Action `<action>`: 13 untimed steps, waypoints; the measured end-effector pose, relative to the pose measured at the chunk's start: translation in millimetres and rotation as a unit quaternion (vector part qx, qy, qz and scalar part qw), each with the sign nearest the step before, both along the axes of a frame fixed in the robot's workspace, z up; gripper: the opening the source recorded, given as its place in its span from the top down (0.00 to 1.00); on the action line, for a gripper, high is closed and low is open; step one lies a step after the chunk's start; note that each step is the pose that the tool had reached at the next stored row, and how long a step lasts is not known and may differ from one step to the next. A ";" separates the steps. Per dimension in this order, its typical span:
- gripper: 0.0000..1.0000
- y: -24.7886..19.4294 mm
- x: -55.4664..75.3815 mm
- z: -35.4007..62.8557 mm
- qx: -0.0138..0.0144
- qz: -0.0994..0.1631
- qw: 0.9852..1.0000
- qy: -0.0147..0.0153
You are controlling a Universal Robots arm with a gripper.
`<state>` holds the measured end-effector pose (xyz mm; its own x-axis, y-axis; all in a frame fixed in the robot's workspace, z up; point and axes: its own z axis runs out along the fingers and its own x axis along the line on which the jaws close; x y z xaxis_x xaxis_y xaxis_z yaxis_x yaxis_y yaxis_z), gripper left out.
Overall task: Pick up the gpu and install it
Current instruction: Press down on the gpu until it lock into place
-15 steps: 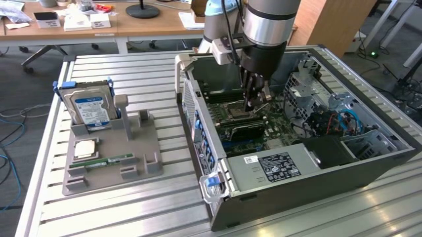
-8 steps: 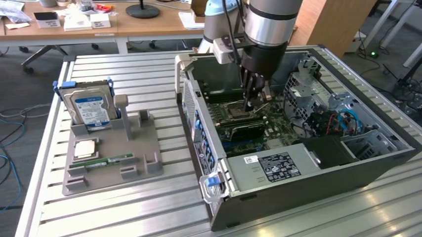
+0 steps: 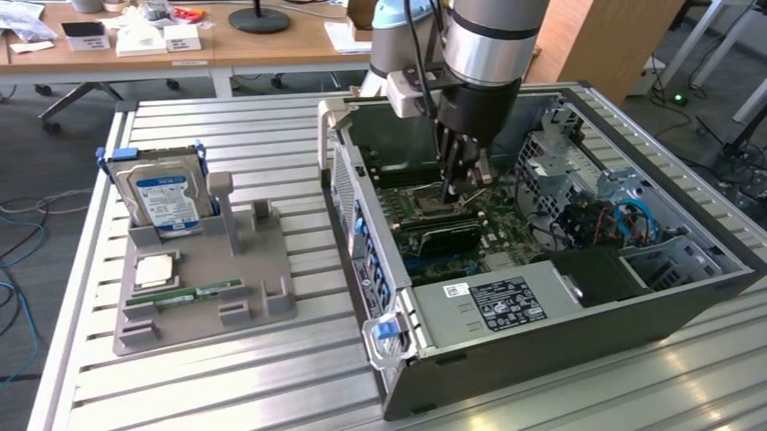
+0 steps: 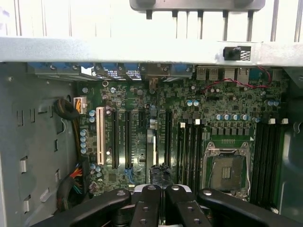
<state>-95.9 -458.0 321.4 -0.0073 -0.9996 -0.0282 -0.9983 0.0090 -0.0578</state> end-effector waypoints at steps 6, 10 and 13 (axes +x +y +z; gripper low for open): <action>0.90 0.5 -0.1 -9.1 0.000 0.000 1.000 0.000; 0.90 0.8 0.0 -16.3 0.000 0.000 1.000 0.000; 0.90 1.0 -0.1 -21.8 0.000 0.000 1.000 0.000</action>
